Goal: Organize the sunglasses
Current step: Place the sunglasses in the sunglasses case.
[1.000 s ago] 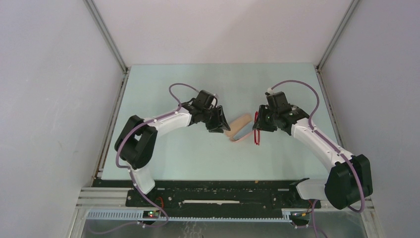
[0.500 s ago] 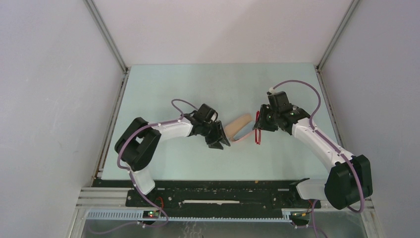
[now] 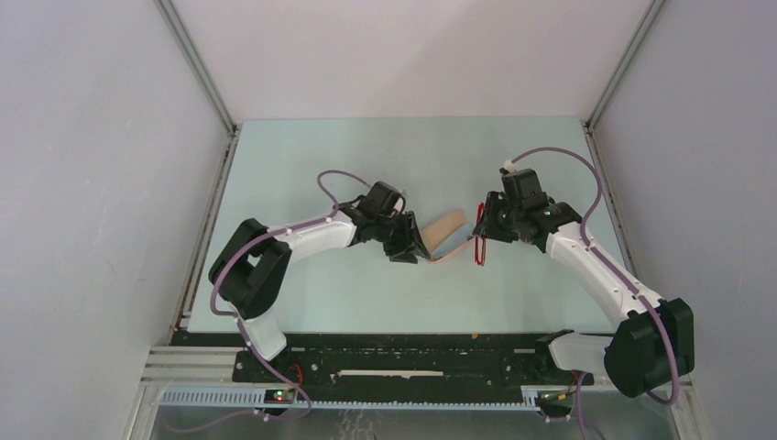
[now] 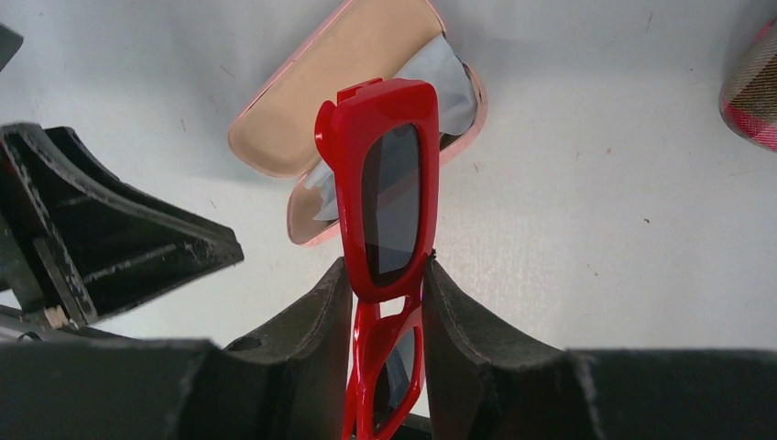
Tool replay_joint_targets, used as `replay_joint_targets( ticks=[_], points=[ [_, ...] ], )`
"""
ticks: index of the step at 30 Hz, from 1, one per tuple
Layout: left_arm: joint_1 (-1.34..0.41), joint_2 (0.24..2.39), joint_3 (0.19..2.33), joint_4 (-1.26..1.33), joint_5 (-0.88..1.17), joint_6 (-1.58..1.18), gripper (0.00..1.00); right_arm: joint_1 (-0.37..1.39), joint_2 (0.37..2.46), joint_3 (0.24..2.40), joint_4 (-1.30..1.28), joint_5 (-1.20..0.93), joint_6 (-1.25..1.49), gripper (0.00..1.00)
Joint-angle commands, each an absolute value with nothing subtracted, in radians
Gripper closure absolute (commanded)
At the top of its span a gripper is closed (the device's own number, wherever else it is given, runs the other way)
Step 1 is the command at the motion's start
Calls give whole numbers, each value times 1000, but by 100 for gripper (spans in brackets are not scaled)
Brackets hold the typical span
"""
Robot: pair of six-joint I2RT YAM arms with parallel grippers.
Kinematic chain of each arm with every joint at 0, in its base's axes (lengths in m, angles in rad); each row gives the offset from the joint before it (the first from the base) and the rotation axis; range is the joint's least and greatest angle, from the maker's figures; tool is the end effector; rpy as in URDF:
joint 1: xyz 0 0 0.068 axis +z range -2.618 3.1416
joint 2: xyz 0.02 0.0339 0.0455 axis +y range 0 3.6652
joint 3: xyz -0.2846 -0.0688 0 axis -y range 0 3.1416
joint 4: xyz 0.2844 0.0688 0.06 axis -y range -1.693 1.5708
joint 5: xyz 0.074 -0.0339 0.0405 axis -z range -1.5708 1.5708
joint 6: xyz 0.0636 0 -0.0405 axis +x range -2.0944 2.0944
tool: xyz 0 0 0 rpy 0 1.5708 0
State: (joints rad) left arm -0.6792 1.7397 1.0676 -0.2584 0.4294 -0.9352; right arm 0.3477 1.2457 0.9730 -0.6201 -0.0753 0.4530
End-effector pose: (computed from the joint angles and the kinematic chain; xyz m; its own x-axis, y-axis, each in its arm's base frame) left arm 0.2997 -0.2760 0.1582 -0.9858 -0.1445 -0.0860 -0.0482 0.7326 -0.6790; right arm 0.2854 0.1085 0.2574 -0.8265 0.1647 -0.5383 -0.0249 0.9446 0.3272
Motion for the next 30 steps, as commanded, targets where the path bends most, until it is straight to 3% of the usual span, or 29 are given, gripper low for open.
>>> replay_joint_targets(
  ticks=[1, 10, 16, 30],
  points=[
    [-782, 1729, 1265, -386, 407, -695, 53, 333, 1213, 973, -630, -52, 460, 62],
    [-857, 1906, 1419, -404, 585, -670, 53, 269, 1178, 972, -658, -51, 452, 62],
    [-863, 1993, 1443, -364, 576, -690, 54, 233, 1148, 953, -666, -57, 448, 62],
    [-734, 2020, 1326, -259, 561, -732, 55, 216, 1128, 943, -665, -107, 415, 61]
  ],
)
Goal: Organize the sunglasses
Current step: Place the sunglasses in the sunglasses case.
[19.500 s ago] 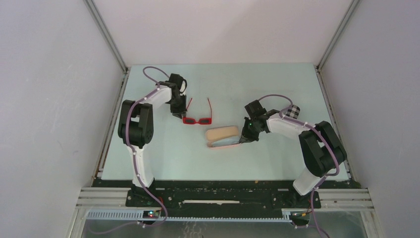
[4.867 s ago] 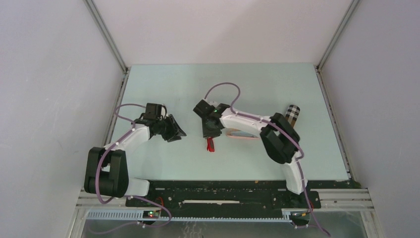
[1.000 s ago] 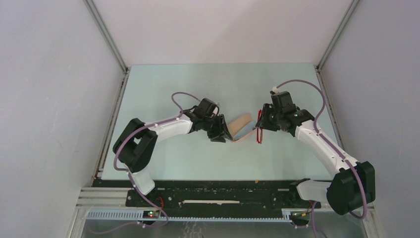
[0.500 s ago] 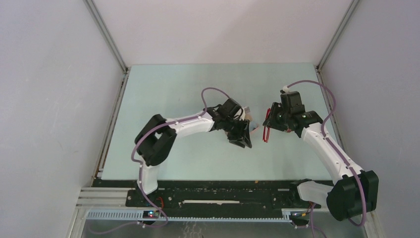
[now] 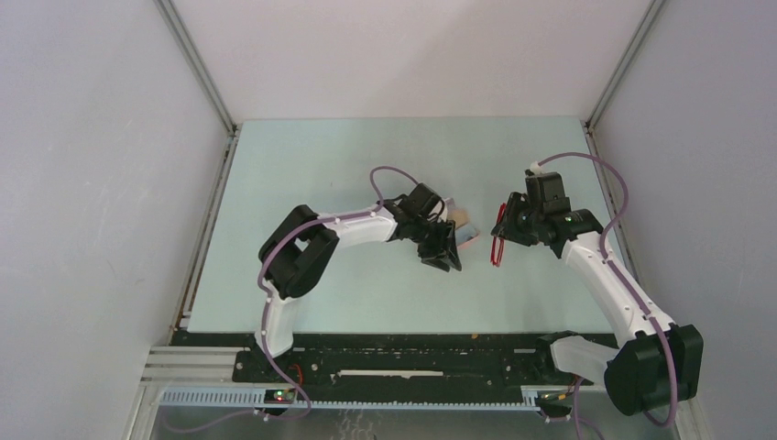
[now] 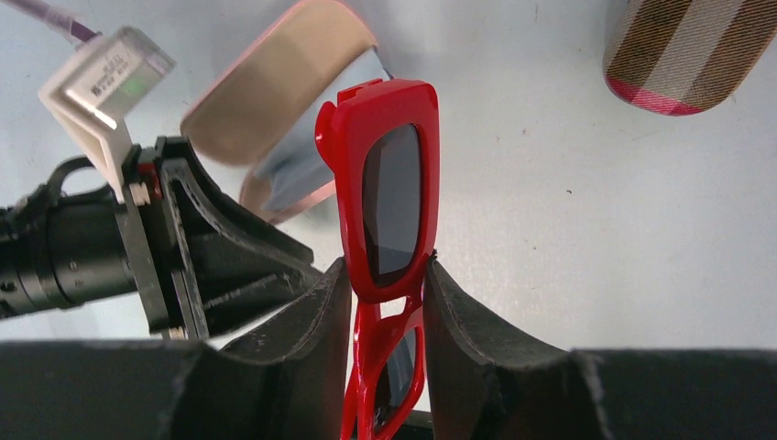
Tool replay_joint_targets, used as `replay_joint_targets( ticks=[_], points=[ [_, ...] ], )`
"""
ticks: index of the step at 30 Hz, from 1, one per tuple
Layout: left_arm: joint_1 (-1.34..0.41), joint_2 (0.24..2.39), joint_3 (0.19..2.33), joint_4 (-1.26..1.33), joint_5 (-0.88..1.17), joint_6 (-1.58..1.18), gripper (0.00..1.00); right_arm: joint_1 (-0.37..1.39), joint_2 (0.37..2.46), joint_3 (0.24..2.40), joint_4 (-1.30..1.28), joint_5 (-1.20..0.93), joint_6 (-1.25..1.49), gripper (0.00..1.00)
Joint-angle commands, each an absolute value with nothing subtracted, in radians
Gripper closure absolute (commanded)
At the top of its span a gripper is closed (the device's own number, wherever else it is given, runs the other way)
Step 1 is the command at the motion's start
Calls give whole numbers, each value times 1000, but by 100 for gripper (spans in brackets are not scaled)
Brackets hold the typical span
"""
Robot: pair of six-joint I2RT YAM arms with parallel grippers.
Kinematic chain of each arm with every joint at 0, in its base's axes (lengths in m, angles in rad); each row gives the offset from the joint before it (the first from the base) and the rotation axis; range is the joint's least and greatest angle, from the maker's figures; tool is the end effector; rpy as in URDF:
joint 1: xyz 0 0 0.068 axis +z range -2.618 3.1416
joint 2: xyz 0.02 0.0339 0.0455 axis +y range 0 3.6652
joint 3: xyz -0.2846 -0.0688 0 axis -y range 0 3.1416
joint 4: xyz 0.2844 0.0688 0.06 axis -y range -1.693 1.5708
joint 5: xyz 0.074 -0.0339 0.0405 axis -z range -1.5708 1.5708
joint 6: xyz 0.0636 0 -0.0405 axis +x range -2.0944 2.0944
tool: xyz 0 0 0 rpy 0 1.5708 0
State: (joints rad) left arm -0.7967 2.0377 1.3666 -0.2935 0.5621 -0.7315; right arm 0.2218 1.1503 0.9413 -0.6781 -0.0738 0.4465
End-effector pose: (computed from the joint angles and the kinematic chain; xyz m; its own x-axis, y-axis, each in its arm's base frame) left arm 0.3120 -0.3676 0.1327 -0.9735 0.1872 -0.1314 0.2245 0.6711 -0.7065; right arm 0.2734 0.0665 0.2665 -0.7965 0.2618 -0.5451 0.0877 0.9419 0.3243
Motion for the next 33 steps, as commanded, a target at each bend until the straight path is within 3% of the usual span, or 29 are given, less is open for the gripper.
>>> replay_joint_targets(
  ticks=[1, 6, 14, 33],
  points=[
    [-719, 2020, 1321, -261, 563, -728, 55, 216, 1129, 943, -657, -117, 409, 61],
    [-654, 2016, 1302, -280, 565, -696, 55, 247, 1150, 975, -652, -135, 371, 61],
    [-594, 2006, 1308, -272, 563, -696, 55, 467, 1328, 1133, -705, -24, 279, 61],
    [-560, 2022, 1318, -286, 615, -698, 55, 480, 1650, 1243, -645, 13, 648, 61]
  ],
)
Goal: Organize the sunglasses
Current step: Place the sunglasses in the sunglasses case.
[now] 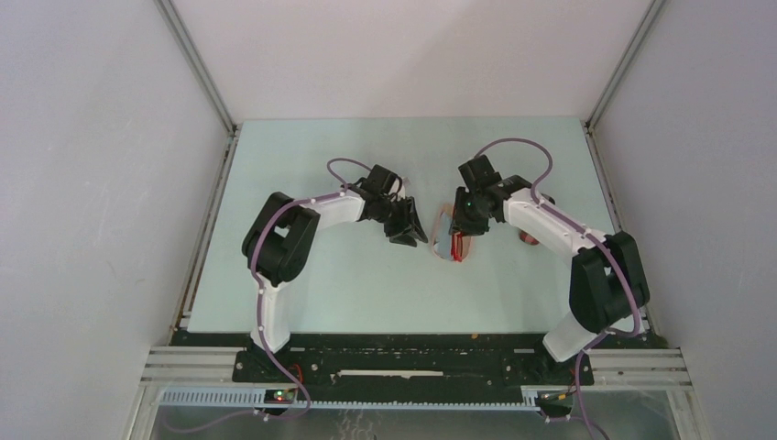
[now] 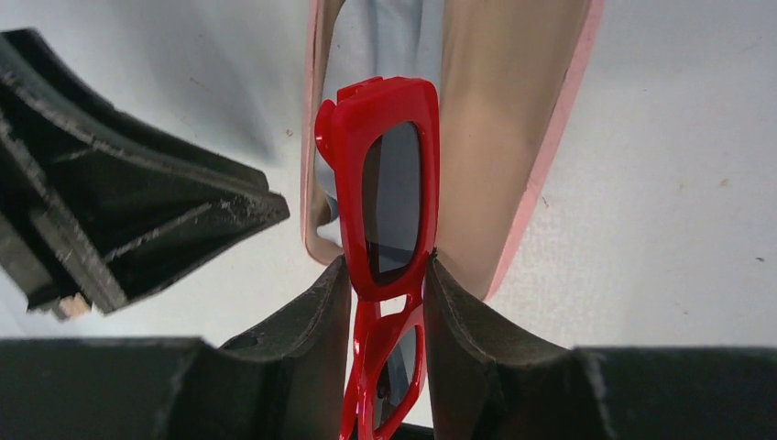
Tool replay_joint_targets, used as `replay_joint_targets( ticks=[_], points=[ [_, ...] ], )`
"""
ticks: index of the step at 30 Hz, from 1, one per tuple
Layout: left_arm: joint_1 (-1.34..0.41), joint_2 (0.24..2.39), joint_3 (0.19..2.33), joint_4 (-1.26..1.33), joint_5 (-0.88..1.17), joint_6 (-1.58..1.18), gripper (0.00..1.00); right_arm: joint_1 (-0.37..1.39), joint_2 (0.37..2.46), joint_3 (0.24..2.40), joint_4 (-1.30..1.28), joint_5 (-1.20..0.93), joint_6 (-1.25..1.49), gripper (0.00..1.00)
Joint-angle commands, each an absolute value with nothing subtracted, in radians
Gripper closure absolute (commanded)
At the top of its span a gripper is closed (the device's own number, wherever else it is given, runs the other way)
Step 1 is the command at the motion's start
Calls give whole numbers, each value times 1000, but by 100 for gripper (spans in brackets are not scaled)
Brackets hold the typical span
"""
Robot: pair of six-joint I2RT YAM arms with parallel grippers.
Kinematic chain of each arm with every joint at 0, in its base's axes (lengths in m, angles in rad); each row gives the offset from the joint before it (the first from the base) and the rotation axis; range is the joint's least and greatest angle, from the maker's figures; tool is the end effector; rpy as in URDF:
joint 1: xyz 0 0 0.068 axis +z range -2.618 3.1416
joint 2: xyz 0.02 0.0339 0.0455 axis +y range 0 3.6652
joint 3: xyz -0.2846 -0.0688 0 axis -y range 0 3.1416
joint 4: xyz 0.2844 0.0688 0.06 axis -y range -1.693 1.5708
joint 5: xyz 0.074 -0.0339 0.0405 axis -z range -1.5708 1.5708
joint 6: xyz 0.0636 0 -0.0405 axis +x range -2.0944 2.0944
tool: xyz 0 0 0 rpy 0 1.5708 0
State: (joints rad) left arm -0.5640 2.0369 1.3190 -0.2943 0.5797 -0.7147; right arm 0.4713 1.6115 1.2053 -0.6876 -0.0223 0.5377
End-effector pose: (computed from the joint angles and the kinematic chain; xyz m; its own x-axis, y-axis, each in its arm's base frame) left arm 0.3777 -0.2802 0.1180 -0.9952 -0.0193 -0.0959 0.0534 0.7139 -0.6982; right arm 0.3377 0.1737 0.2184 -0.9170 0.1074 -0.3842 0.0077 0.9677 0.2522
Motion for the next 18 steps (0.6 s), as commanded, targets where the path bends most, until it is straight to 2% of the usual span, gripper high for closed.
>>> replay_joint_targets(
  ticks=[1, 18],
  points=[
    [-560, 2023, 1319, -289, 619, -698, 55, 481, 1665, 1243, -634, 31, 662, 61],
    [-561, 2021, 1300, -293, 635, -703, 55, 490, 1781, 1244, -517, 48, 733, 59]
  ],
)
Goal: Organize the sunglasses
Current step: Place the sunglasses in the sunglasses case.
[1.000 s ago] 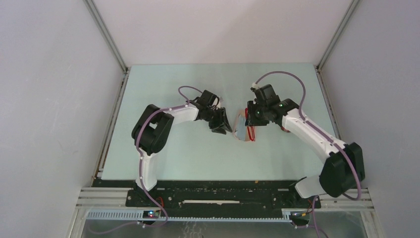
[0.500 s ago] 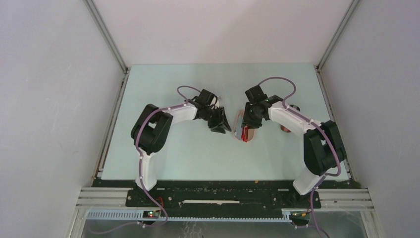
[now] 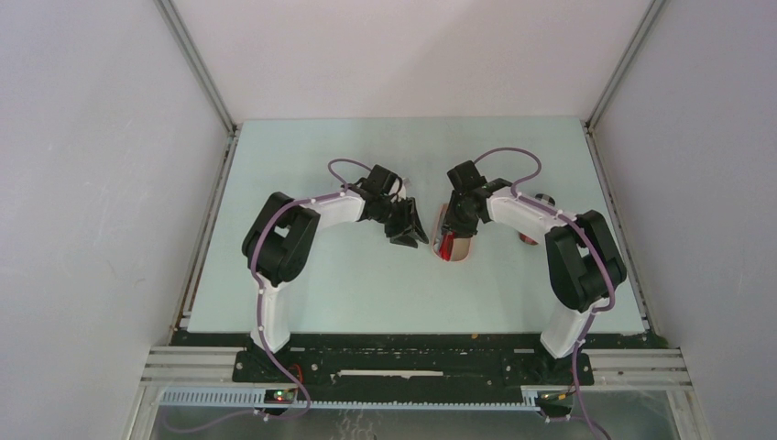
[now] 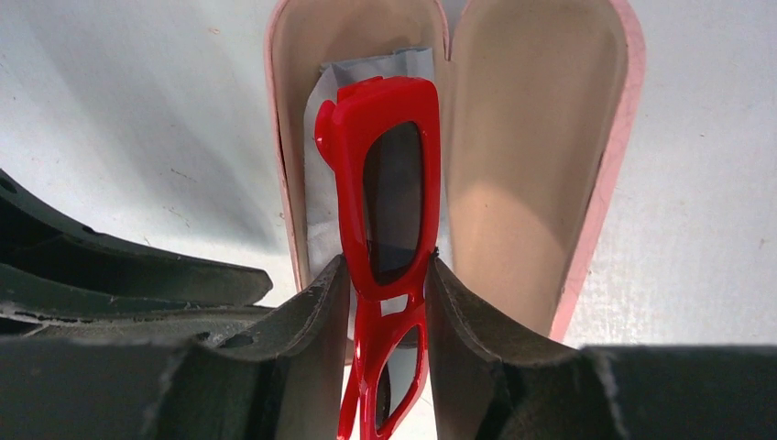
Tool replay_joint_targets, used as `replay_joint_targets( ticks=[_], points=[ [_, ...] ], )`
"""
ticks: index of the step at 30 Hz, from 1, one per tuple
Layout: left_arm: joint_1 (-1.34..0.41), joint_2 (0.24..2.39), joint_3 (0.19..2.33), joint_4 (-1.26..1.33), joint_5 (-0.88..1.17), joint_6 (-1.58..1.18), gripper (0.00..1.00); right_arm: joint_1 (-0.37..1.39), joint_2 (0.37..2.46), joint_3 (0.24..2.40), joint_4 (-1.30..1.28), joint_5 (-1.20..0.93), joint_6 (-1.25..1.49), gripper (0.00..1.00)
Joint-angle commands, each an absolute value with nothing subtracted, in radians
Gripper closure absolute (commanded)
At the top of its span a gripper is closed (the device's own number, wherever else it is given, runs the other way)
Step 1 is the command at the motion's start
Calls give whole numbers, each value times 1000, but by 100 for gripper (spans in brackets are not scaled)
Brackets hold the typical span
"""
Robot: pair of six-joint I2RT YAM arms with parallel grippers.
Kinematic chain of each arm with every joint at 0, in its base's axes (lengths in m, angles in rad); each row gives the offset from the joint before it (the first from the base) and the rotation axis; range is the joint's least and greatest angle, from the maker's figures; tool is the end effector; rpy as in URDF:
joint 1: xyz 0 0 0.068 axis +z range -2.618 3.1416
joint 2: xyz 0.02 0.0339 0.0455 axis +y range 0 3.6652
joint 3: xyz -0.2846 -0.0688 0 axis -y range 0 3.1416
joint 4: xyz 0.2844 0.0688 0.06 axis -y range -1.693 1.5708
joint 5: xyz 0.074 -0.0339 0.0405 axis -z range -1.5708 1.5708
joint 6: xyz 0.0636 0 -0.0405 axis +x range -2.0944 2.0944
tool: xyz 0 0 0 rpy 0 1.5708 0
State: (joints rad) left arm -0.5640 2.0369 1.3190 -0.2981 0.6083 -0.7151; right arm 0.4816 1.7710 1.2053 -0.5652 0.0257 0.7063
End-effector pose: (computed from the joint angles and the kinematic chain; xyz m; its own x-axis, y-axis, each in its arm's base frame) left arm 0.3761 -0.2809 0.1186 -0.9968 -0.0061 -0.0792 0.0523 0.7001 -0.7122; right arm 0.3619 0.1873 0.1661 -0.9043 0.2595 -0.3391 0.1755 0.9499 0.2587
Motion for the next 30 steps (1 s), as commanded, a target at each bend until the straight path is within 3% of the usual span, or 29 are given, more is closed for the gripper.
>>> replay_joint_targets(
  ticks=[1, 10, 19, 30],
  points=[
    [-562, 2020, 1298, -292, 634, -703, 55, 489, 1786, 1243, -513, 47, 734, 59],
    [-563, 2017, 1281, -285, 635, -704, 55, 492, 1809, 1244, -501, 88, 737, 57],
    [-569, 2013, 1271, -280, 637, -701, 55, 494, 1806, 1244, -498, 101, 749, 37],
    [-569, 1993, 1275, -283, 634, -704, 55, 495, 1760, 1243, -512, 98, 745, 39]
  ],
)
